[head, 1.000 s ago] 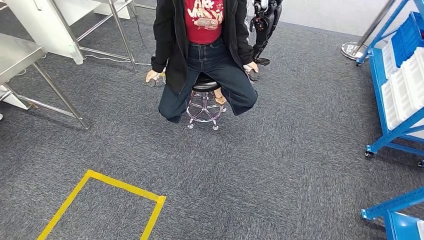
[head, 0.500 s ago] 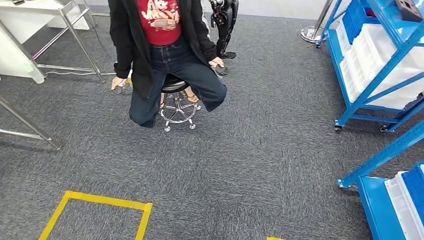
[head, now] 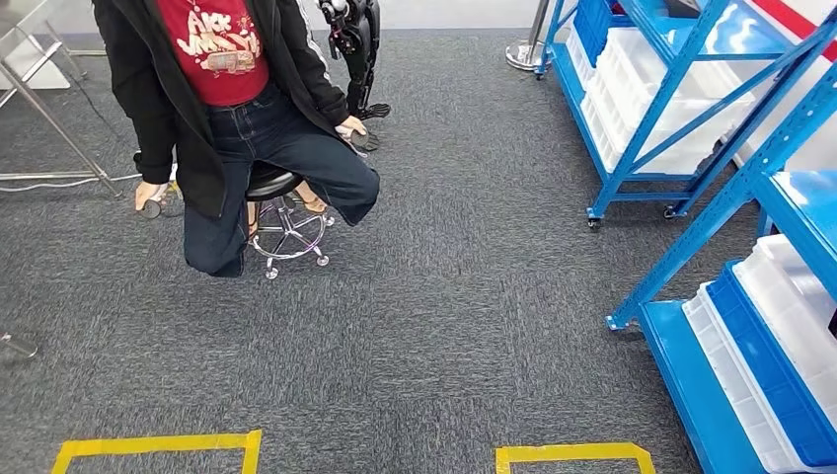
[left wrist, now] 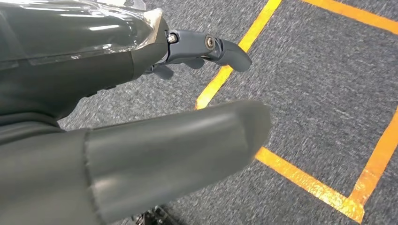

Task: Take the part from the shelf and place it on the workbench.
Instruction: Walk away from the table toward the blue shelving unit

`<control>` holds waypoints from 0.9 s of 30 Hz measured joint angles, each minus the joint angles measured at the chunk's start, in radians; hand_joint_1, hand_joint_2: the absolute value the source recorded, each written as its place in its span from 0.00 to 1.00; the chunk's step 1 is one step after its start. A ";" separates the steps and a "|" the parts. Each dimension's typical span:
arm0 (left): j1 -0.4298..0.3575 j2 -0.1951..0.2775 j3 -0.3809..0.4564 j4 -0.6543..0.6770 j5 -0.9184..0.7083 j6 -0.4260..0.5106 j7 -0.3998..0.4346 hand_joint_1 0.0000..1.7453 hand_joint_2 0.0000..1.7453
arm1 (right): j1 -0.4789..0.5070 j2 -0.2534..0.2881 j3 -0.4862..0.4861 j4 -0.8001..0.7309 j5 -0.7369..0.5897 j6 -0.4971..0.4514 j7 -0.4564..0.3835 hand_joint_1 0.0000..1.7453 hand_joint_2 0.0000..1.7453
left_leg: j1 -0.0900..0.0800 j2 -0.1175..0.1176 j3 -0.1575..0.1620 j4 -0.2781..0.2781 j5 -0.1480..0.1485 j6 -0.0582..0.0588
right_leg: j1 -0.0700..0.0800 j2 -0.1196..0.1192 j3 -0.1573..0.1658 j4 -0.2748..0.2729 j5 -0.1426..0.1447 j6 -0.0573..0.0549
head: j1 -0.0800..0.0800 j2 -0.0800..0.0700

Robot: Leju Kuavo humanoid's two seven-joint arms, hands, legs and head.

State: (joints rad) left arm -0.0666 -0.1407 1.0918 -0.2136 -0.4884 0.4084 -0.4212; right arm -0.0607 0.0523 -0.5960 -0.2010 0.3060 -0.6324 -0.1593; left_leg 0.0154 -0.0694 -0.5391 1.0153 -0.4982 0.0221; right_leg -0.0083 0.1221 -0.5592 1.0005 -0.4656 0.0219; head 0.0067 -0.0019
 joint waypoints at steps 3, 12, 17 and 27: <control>-0.002 -0.004 0.000 0.000 0.003 0.002 -0.001 0.00 0.00 | 0.003 0.001 -0.001 0.000 0.003 -0.001 -0.001 0.00 0.00 | -0.002 0.038 0.006 -0.021 0.015 0.021 | -0.002 -0.041 -0.032 0.045 -0.022 0.010 | 0.003 0.000; -0.001 -0.008 0.000 -0.001 0.003 0.009 -0.003 0.00 0.00 | 0.001 0.000 -0.003 0.001 0.005 -0.001 -0.001 0.00 0.00 | -0.008 0.155 0.011 -0.022 0.008 0.013 | -0.020 -0.170 -0.008 0.046 -0.038 0.050 | 0.008 0.000; -0.008 -0.008 0.000 -0.001 0.000 0.010 -0.006 0.00 0.00 | 0.002 0.000 -0.005 0.001 0.003 -0.004 0.000 0.00 0.00 | -0.002 0.170 0.025 -0.010 -0.014 -0.019 | -0.018 -0.159 0.012 0.000 -0.015 0.008 | 0.003 0.000; -0.002 -0.006 0.000 -0.001 -0.014 0.002 -0.006 0.00 0.00 | -0.001 0.001 -0.014 0.001 -0.006 -0.015 0.004 0.00 0.00 | 0.005 0.013 -0.024 0.074 -0.022 -0.002 | -0.002 -0.035 0.017 0.001 -0.005 -0.018 | 0.000 0.000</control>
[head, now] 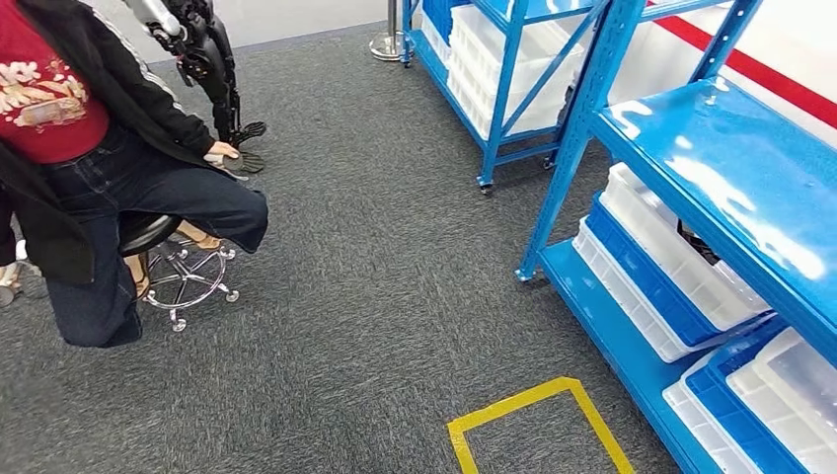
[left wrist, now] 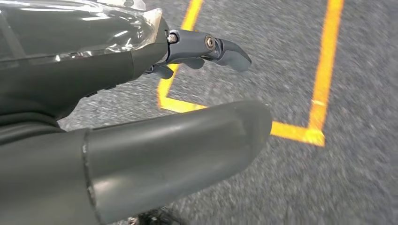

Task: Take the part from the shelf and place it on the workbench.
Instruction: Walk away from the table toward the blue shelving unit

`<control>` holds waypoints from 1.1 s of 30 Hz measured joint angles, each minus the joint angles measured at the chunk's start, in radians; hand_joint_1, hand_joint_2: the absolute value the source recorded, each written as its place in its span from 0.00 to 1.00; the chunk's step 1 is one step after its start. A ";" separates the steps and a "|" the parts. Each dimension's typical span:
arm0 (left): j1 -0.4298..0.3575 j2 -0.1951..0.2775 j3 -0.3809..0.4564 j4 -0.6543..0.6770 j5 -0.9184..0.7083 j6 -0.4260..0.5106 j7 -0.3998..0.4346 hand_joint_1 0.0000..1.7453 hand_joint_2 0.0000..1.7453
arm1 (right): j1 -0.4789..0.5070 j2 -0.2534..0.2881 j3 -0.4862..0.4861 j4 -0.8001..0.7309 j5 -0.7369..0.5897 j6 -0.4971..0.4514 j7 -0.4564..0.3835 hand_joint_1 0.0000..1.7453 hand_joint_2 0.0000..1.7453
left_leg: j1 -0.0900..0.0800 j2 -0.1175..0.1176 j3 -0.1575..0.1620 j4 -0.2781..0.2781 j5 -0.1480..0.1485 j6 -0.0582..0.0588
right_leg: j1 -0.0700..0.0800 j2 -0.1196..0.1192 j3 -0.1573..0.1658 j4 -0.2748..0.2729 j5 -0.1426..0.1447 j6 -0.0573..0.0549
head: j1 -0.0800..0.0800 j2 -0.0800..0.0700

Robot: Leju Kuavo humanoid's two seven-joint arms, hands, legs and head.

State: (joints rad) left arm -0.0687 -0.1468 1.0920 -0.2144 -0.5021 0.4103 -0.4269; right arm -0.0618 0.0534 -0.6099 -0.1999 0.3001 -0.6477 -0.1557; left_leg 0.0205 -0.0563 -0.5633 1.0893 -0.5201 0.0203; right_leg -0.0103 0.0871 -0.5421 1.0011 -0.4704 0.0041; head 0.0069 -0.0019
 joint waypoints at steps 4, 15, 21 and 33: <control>-0.002 0.002 0.000 0.000 0.000 -0.002 0.000 0.00 0.00 | -0.001 0.002 -0.004 0.000 -0.001 -0.002 0.000 0.00 0.00 | -0.008 -0.017 0.031 -0.078 0.021 0.012 | -0.001 0.041 -0.021 0.000 0.010 0.022 | 0.000 0.000; 0.000 -0.001 0.001 -0.001 0.007 -0.002 -0.002 0.00 0.00 | -0.001 0.003 -0.012 0.000 0.008 0.000 -0.012 0.00 0.00 | -0.014 0.137 0.038 -0.100 0.030 0.025 | -0.014 -0.131 -0.037 0.068 -0.044 0.066 | 0.008 0.000; -0.007 0.000 0.001 -0.001 0.008 -0.002 -0.007 0.00 0.00 | -0.001 0.001 -0.013 0.000 0.009 0.002 -0.012 0.00 0.00 | -0.009 0.158 0.054 -0.079 -0.002 -0.012 | -0.014 -0.126 0.005 -0.009 -0.011 0.023 | 0.001 0.000; -0.001 0.004 0.001 -0.001 0.001 -0.003 -0.007 0.00 0.00 | -0.003 -0.001 -0.018 0.000 0.002 0.001 -0.012 0.00 0.00 | 0.001 -0.027 0.026 -0.075 0.024 -0.006 | -0.004 0.023 -0.002 -0.005 0.001 0.016 | -0.002 0.000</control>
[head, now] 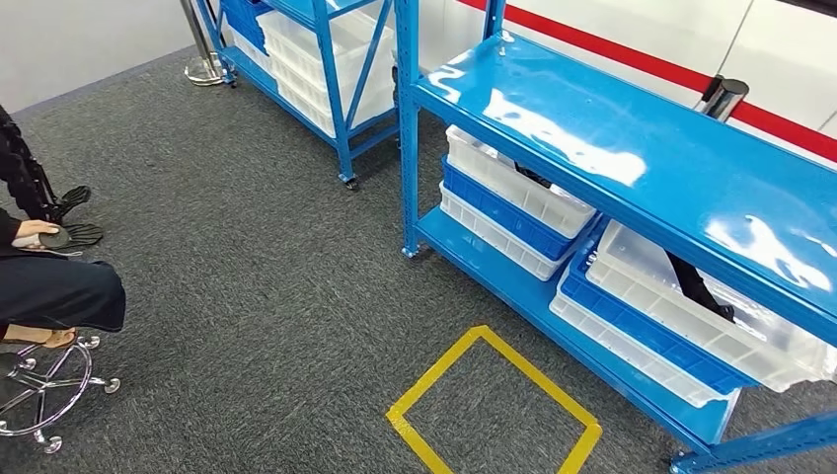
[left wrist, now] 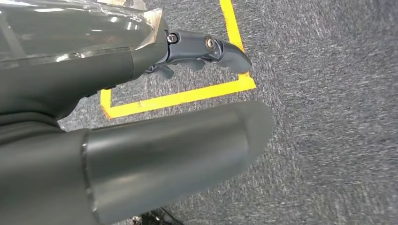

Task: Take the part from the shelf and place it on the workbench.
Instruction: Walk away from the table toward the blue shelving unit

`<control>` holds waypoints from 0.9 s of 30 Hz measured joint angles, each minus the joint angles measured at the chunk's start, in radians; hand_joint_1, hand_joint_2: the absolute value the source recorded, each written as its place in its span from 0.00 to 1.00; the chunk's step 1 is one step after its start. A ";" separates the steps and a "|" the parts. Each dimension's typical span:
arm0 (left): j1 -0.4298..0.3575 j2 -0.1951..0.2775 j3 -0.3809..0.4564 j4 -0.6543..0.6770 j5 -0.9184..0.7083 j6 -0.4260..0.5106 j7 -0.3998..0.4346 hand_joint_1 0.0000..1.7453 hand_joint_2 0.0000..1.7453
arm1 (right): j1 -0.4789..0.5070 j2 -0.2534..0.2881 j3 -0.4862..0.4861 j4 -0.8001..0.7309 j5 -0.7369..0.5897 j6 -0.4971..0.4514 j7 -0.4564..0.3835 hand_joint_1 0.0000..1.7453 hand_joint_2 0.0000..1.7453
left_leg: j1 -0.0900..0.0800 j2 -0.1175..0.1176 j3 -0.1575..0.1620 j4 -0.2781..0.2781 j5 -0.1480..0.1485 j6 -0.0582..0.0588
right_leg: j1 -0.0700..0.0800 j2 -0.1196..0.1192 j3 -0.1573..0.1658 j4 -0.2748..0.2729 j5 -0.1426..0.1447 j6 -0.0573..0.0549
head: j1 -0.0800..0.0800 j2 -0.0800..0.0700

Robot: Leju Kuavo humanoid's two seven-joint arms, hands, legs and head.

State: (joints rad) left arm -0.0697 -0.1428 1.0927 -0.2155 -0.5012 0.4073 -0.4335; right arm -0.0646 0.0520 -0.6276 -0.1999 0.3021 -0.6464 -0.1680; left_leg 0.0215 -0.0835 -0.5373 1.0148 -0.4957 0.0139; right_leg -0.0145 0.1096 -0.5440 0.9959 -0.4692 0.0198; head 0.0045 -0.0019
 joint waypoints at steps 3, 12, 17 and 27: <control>-0.002 -0.001 0.000 0.000 0.000 0.000 0.001 0.00 0.00 | 0.005 0.000 -0.002 0.000 -0.002 0.000 -0.002 0.00 0.00 | -0.004 0.035 0.001 -0.015 0.011 0.019 | 0.000 -0.002 -0.022 0.009 -0.001 0.017 | 0.000 0.000; 0.001 -0.001 0.001 0.000 0.001 0.000 0.001 0.00 0.00 | 0.007 -0.003 -0.004 0.000 -0.004 0.001 -0.011 0.00 0.00 | -0.009 0.158 0.001 -0.024 0.016 0.029 | -0.009 -0.138 -0.051 0.110 -0.053 0.044 | 0.009 0.000; -0.004 0.001 0.001 0.000 0.002 0.000 -0.001 0.00 0.00 | 0.004 -0.003 -0.004 0.001 0.000 0.004 -0.016 0.00 0.00 | -0.011 0.200 0.017 -0.021 0.003 -0.003 | -0.002 -0.154 0.002 -0.005 -0.010 0.016 | 0.005 0.000; 0.001 0.001 0.003 0.000 0.003 0.000 -0.002 0.00 0.00 | 0.005 -0.002 -0.004 0.001 0.001 0.005 -0.017 0.00 0.00 | -0.001 0.055 -0.055 0.131 -0.048 -0.006 | 0.000 -0.037 0.006 -0.005 0.004 -0.015 | -0.001 0.000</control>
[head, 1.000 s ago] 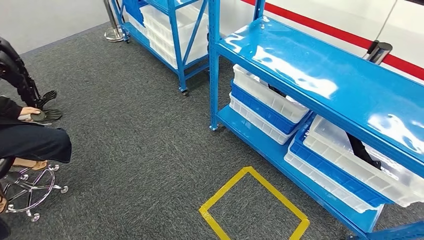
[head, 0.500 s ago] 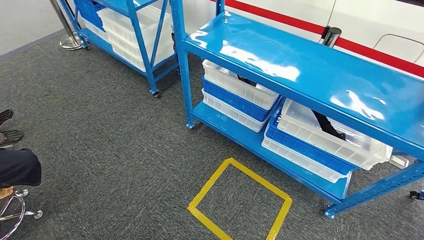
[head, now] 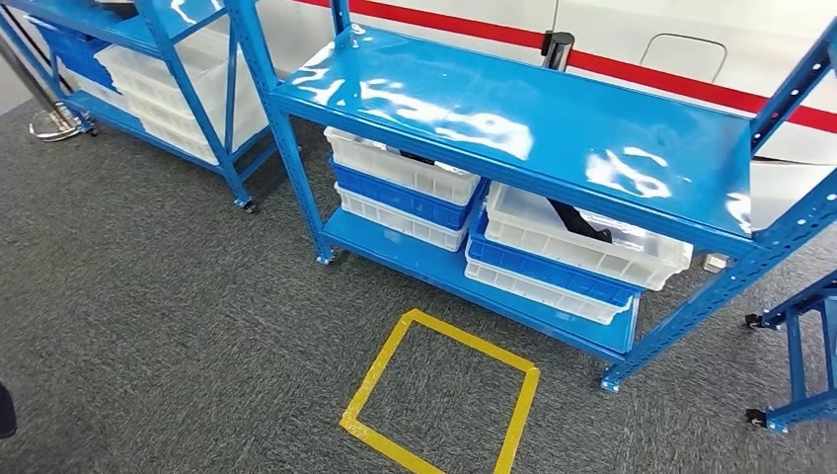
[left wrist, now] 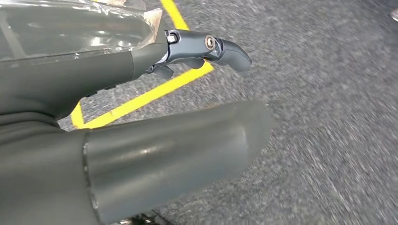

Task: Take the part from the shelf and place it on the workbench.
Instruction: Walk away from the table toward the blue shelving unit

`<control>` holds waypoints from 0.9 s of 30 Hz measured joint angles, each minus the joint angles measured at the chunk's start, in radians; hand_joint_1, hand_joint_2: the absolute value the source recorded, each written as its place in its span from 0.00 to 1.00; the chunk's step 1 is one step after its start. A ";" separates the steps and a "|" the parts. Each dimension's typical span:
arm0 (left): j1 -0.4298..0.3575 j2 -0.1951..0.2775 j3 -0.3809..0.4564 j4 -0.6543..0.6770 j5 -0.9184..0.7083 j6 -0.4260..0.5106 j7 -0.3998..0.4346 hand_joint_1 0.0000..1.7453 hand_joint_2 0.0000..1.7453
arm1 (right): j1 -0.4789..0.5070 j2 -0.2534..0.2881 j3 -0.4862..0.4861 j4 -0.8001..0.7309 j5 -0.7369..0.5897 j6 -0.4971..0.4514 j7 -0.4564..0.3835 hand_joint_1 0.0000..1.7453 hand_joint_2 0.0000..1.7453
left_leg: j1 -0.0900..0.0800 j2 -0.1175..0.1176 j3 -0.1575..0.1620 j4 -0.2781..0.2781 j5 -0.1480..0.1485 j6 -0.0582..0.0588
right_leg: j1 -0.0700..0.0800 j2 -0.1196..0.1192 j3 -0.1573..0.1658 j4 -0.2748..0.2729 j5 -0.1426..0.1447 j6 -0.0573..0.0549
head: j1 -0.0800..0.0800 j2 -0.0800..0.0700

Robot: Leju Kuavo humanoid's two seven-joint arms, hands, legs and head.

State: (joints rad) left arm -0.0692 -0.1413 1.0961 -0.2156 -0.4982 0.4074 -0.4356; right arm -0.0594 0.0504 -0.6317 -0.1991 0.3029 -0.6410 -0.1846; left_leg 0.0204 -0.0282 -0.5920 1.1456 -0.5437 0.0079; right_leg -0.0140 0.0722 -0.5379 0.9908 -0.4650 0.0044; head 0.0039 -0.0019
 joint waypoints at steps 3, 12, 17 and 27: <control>0.000 0.002 0.001 0.000 0.000 0.000 -0.001 0.00 0.00 | -0.004 0.002 0.000 0.000 0.000 0.002 0.000 0.00 0.00 | -0.003 -0.054 0.061 -0.139 0.052 0.013 | 0.004 0.033 -0.007 0.002 0.003 0.007 | 0.001 0.000; 0.002 -0.002 0.004 0.000 0.000 0.000 -0.004 0.00 0.00 | -0.007 -0.001 0.000 0.000 0.003 0.001 0.006 0.00 0.00 | -0.007 0.063 0.063 -0.169 0.071 0.042 | -0.002 -0.058 -0.165 0.283 -0.118 0.032 | 0.009 0.000; 0.000 -0.003 0.004 0.000 -0.002 -0.001 -0.004 0.00 0.00 | -0.005 -0.004 0.000 0.000 0.004 0.000 0.008 0.00 0.00 | -0.007 0.124 0.070 -0.156 0.056 0.017 | -0.018 -0.144 -0.025 0.043 -0.028 0.075 | 0.012 0.000; -0.002 -0.006 0.017 -0.001 0.010 0.015 0.002 0.00 0.00 | -0.009 -0.003 0.000 0.000 0.026 0.001 0.008 0.00 0.00 | 0.006 0.031 -0.040 0.128 -0.115 -0.019 | -0.011 -0.056 -0.020 0.015 -0.001 0.003 | 0.001 0.000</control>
State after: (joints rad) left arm -0.0714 -0.1472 1.1130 -0.2163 -0.4878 0.4221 -0.4340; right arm -0.0688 0.0476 -0.6317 -0.1991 0.3285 -0.6403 -0.1764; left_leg 0.0260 0.0025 -0.6321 1.2741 -0.6584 -0.0108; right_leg -0.0250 0.0160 -0.5578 1.0055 -0.4657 0.0074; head 0.0048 -0.0019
